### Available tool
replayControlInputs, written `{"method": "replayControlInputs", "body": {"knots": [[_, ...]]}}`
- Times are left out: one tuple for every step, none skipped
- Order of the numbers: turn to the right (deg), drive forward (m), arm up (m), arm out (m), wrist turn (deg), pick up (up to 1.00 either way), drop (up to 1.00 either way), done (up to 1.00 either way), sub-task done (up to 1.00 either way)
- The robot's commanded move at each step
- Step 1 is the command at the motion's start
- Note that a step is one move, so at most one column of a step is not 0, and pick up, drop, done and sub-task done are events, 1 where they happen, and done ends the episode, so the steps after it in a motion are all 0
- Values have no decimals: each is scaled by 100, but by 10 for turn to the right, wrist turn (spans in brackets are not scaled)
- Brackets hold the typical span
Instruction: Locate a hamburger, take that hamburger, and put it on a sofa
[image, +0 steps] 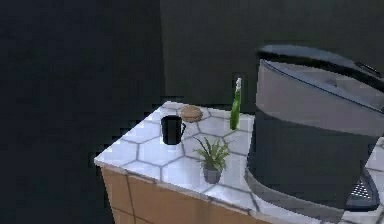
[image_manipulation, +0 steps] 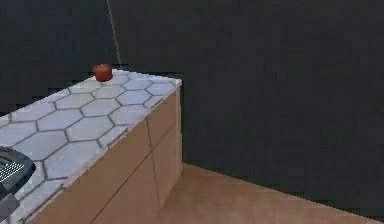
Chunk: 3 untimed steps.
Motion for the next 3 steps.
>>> {"method": "replayControlInputs", "body": {"knots": [[450,0,0,0,0,0,0,0,0],[450,0,0,0,0,0,0,0,0],[450,0,0,0,0,0,0,0,0]]}}
